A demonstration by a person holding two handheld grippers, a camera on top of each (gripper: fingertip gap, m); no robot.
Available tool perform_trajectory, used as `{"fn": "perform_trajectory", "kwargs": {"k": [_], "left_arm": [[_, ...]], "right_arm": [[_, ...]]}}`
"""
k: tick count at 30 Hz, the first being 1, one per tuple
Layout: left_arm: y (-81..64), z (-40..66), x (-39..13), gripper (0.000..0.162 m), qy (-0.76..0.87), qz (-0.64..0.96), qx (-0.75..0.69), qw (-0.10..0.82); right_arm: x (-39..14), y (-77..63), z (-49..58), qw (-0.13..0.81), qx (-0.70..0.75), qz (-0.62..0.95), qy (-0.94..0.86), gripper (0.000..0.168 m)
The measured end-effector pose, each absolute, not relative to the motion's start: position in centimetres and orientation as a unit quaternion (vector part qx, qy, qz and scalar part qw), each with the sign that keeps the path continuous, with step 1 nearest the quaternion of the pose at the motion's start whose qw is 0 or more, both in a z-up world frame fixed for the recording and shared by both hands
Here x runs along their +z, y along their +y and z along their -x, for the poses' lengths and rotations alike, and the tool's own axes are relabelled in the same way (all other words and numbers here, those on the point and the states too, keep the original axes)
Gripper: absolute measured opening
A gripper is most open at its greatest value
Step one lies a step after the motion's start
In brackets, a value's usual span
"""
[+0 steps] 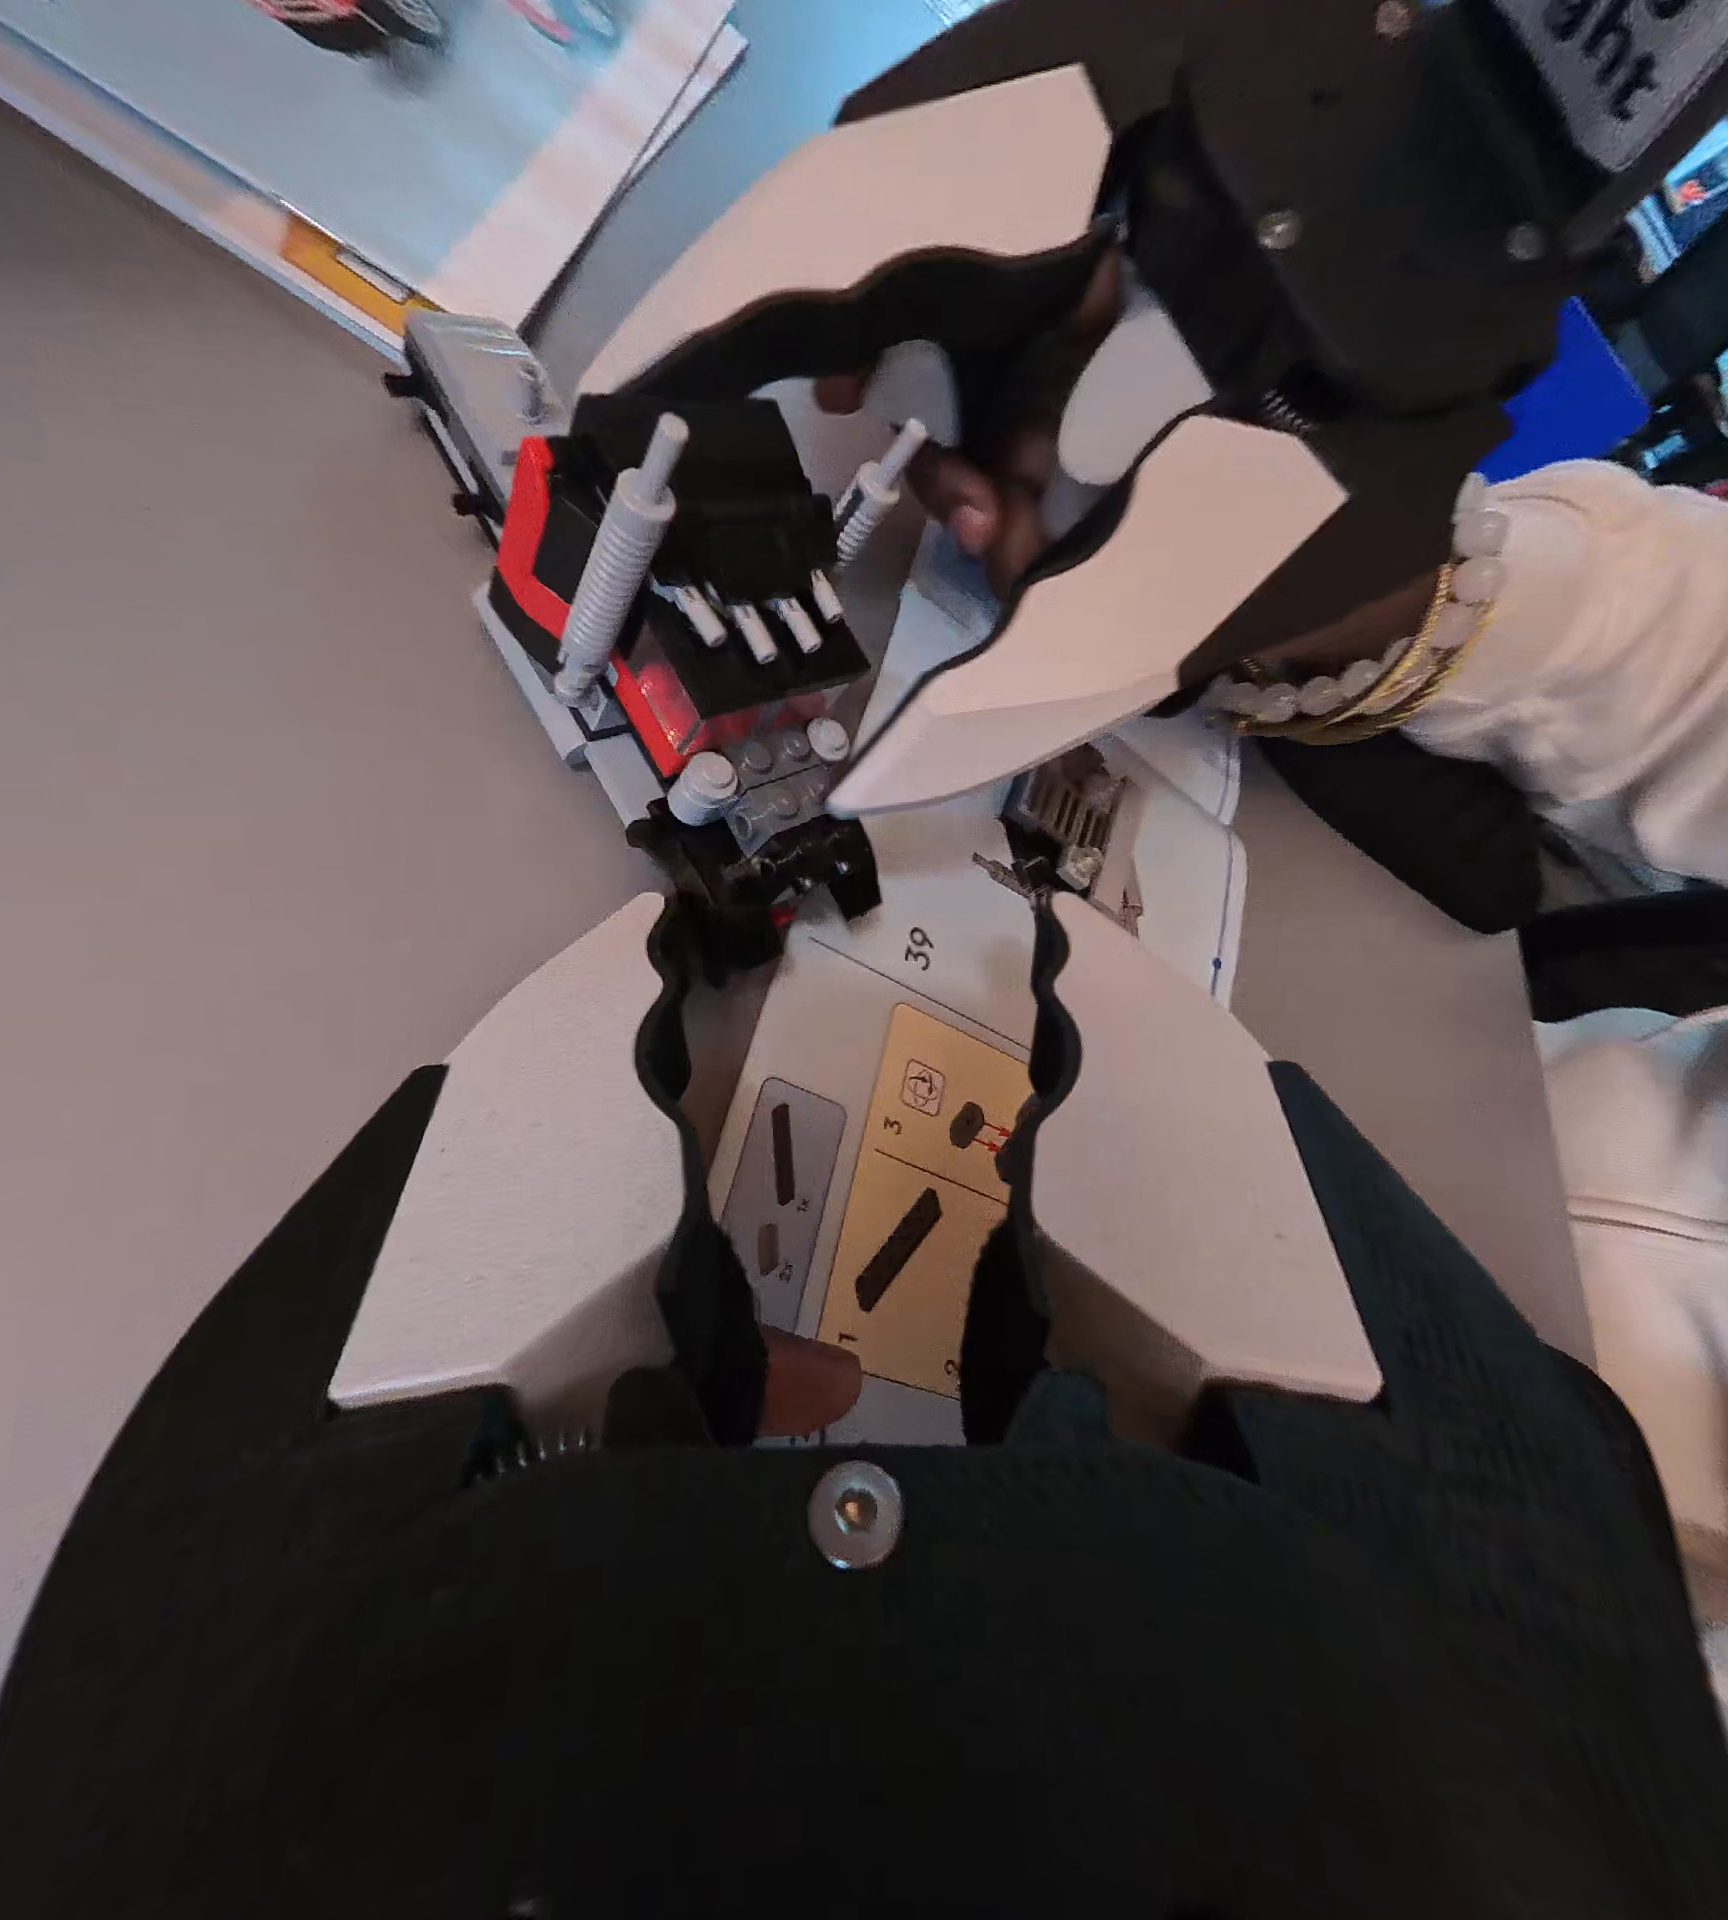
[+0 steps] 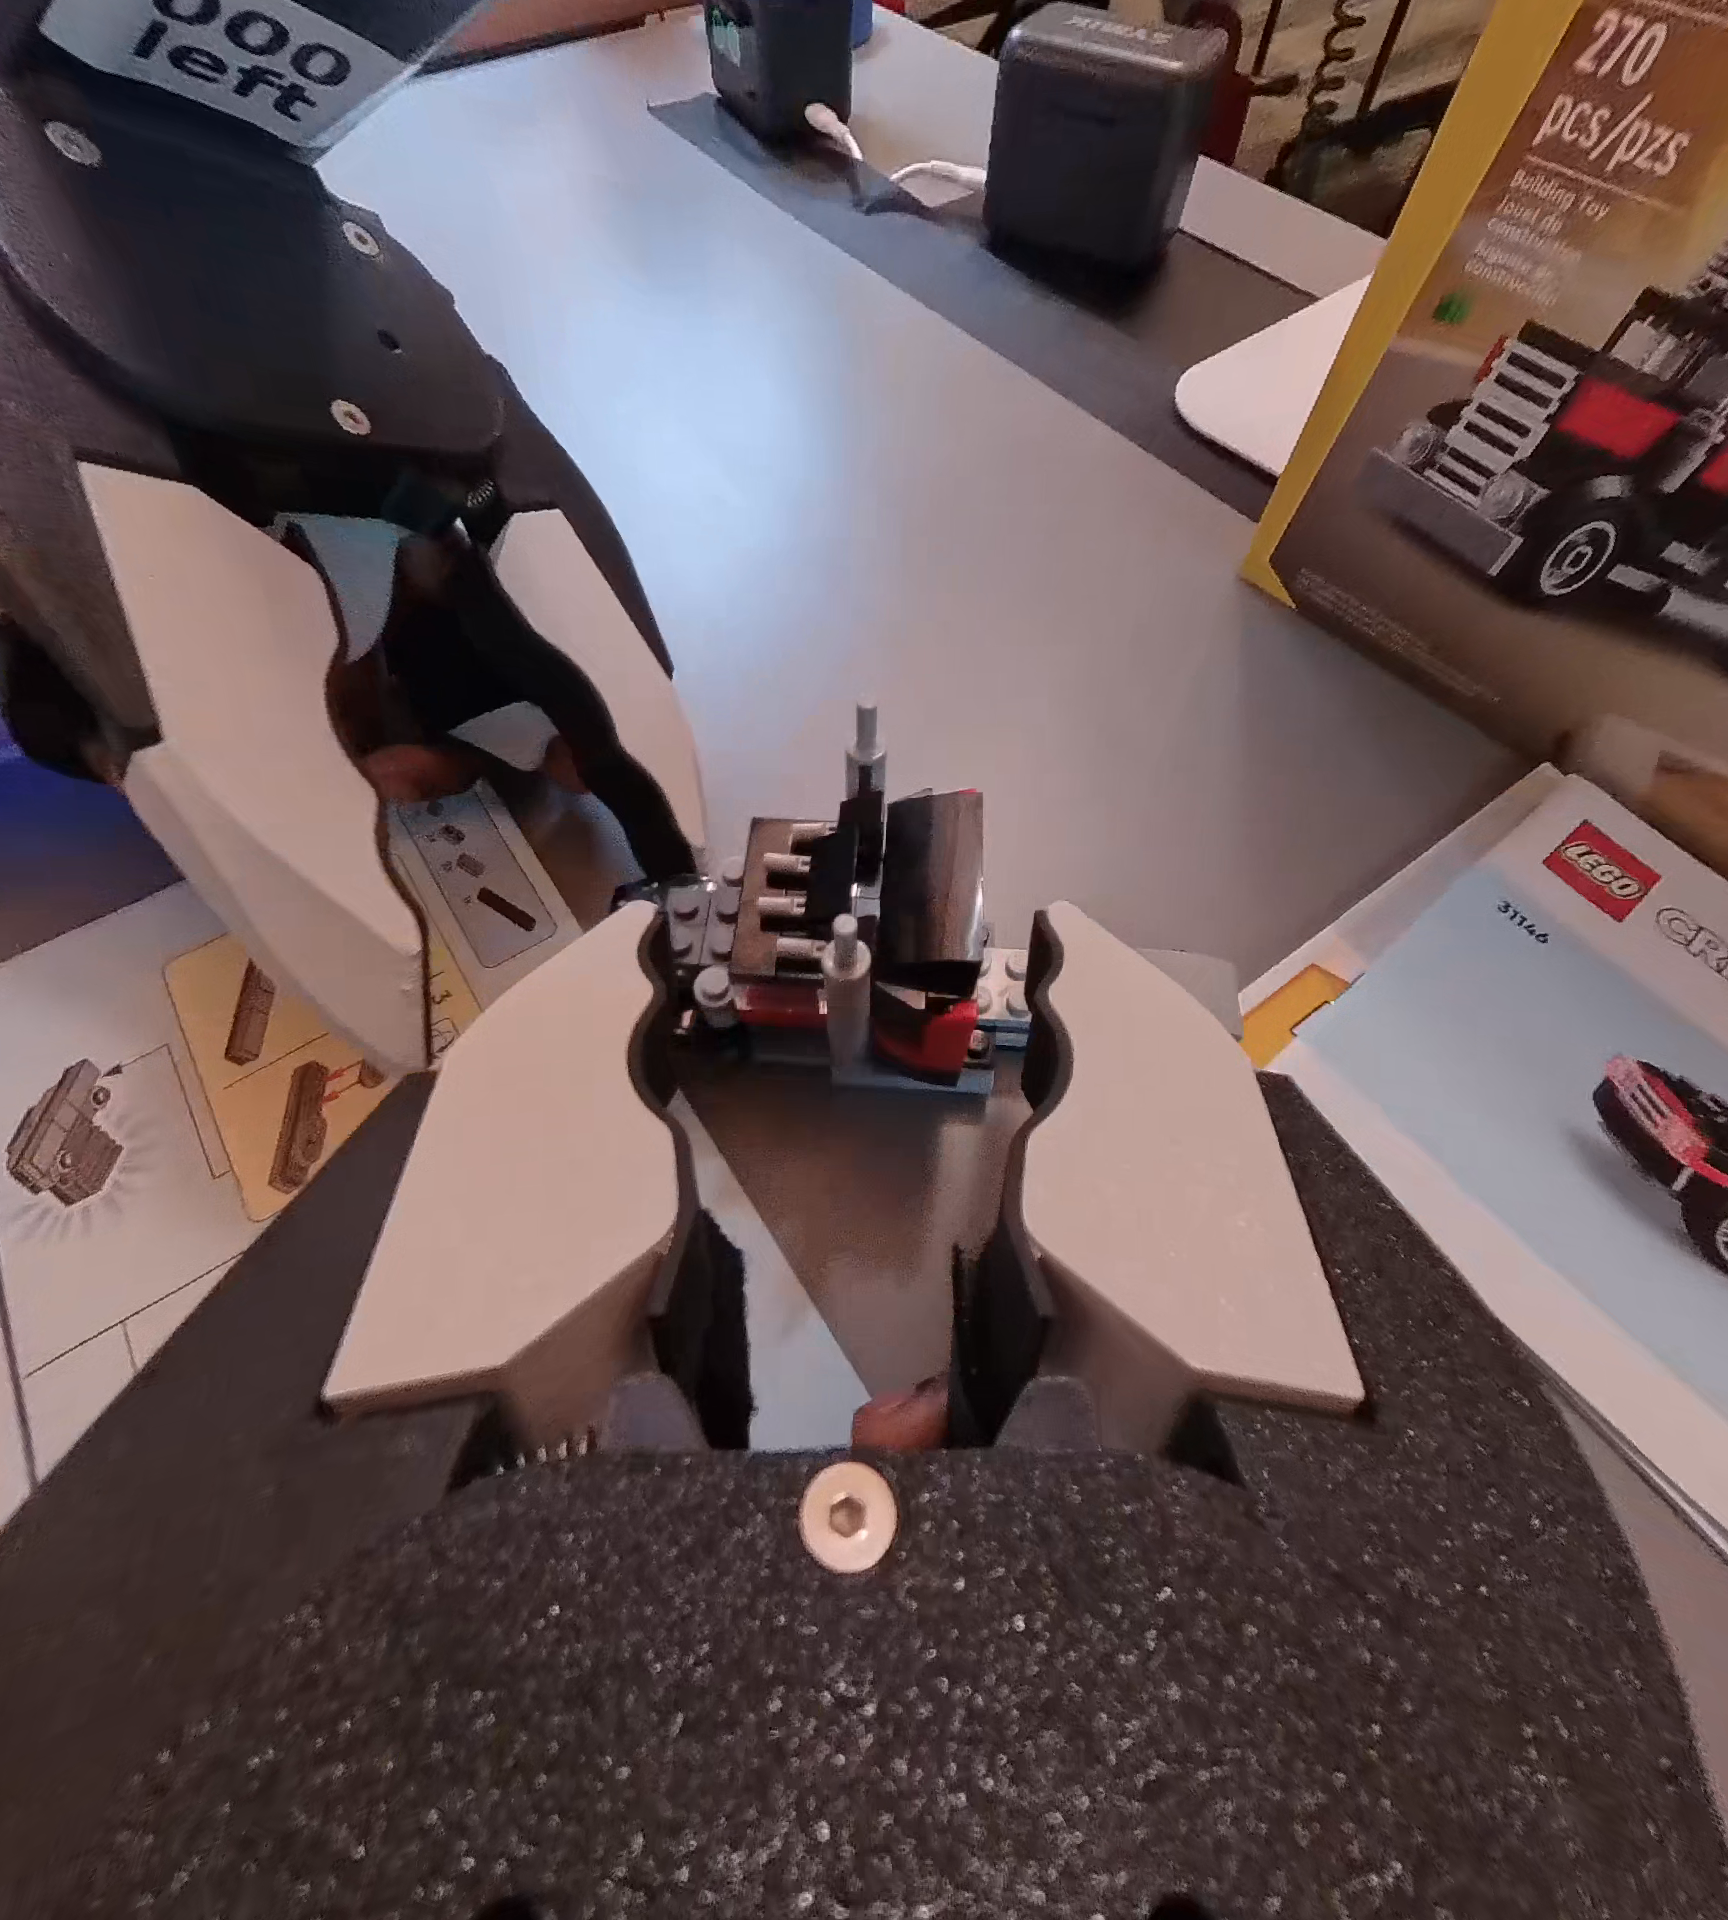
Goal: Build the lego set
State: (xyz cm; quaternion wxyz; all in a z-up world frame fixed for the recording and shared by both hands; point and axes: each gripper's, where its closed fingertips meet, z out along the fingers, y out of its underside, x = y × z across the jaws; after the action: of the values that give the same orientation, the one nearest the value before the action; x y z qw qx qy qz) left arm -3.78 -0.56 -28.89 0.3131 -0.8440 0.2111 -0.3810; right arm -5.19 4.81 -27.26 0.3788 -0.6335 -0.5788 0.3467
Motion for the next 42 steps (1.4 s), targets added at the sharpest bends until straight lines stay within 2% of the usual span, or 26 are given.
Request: {"fn": "perform_trajectory", "kwargs": {"k": [3,8,10,14,17,19,25,31,35,40,42], "left_arm": [[-0.7,3.5,-28.9,0.064,0.216,0.842,-0.387,0.306],[-1.0,3.5,-28.5,0.065,0.229,0.836,-0.389,0.312],[-0.9,3.9,-28.0,0.070,0.248,0.831,-0.367,0.336],[0.3,4.8,-24.9,0.087,0.311,0.786,-0.256,0.469],[0.6,4.9,-21.1,0.090,0.350,0.718,-0.161,0.579],[0.3,4.7,-19.8,0.090,0.364,0.686,-0.122,0.618],[1.2,3.4,-20.7,0.089,0.376,0.674,-0.044,0.634],[2.5,0.7,-20.8,0.090,0.416,0.594,0.202,0.658],[3.6,-1.6,-20.1,0.085,0.438,0.530,0.307,0.658],[3.8,-2.4,-18.8,0.058,0.426,0.500,0.332,0.677],[3.3,-2.8,-18.4,0.054,0.433,0.484,0.331,0.685]], "right_arm": [[-27.3,4.7,5.3,0.373,0.362,0.626,-0.581,0.048],[-27.1,4.8,5.1,0.357,0.388,0.615,-0.586,0.046],[-26.8,4.8,4.9,0.342,0.409,0.614,-0.582,0.046],[-24.6,4.5,4.1,0.285,0.499,0.608,-0.548,0.046],[-21.4,4.0,3.1,0.198,0.619,0.585,-0.485,0.046],[-20.3,4.2,2.3,0.159,0.661,0.572,-0.459,0.045],[-20.3,4.4,1.5,0.115,0.699,0.562,-0.426,0.045],[-19.9,5.3,1.6,0.114,0.724,0.567,-0.375,0.045],[-19.1,5.2,1.7,0.095,0.757,0.555,-0.332,0.045],[-18.0,4.8,1.7,0.066,0.796,0.530,-0.286,0.045],[-17.8,4.5,1.7,0.055,0.806,0.518,-0.282,0.036]]}}
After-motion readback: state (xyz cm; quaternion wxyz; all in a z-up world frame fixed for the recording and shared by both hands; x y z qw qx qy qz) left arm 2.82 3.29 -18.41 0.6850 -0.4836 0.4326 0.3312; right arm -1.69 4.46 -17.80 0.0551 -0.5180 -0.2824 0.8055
